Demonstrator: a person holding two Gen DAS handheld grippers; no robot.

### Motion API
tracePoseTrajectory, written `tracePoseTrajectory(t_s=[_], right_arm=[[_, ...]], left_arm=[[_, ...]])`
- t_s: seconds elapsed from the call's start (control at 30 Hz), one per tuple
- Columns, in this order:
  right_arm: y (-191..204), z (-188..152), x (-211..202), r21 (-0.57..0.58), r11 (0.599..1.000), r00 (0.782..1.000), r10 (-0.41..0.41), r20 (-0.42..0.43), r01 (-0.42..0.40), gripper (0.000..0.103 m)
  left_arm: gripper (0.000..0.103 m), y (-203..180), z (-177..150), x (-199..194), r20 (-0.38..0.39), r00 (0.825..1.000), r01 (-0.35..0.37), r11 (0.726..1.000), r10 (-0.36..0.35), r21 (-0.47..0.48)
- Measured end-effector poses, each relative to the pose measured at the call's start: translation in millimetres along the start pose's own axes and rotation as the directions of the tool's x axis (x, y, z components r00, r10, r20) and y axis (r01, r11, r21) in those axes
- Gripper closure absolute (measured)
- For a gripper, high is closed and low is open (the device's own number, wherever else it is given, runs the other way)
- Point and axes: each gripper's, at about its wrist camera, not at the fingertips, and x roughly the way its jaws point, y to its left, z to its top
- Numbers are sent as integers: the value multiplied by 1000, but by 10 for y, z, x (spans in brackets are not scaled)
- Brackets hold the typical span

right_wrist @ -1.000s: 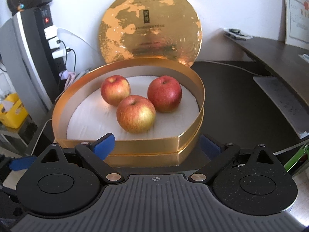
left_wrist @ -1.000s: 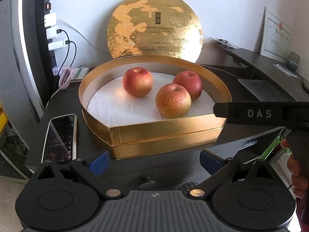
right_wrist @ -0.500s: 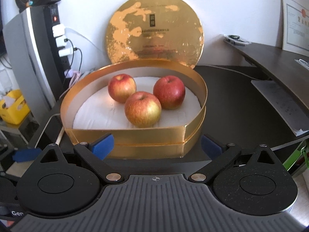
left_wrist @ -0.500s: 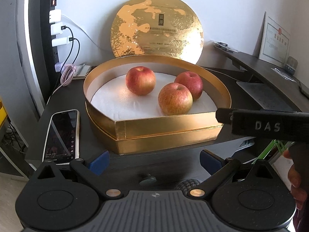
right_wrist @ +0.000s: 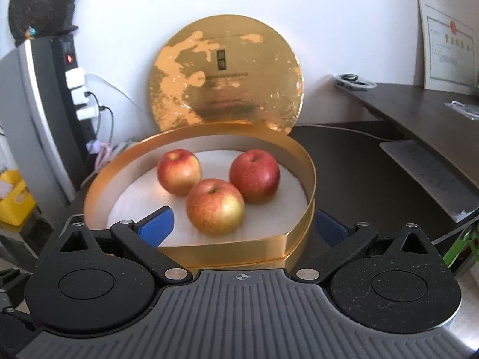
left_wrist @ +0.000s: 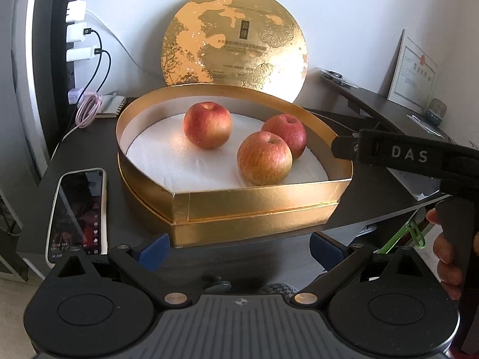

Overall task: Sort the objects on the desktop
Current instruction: 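Withdraw the right gripper up and away from the box, then move both grippers to the rim of the gold lid and grasp it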

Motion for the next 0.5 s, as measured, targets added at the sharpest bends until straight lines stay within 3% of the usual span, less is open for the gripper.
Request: tracePoseTrajectory(t_s=[0.17,0.33,0.5], right_arm=[[6,38,132,13,999,999,33,-41,-32,1],[-149,191,205,23,998,998,57,-30,-56,1],[-385,388,312,71,993,995,93,-28,-91,1]], left_arm=[[3,120,77,10,27,999,19,1000,-19,-23],[4,317,282,11,74,997,26,997,-21,-70],[5,398,667,75,124,992,-8,1000,8,-3]])
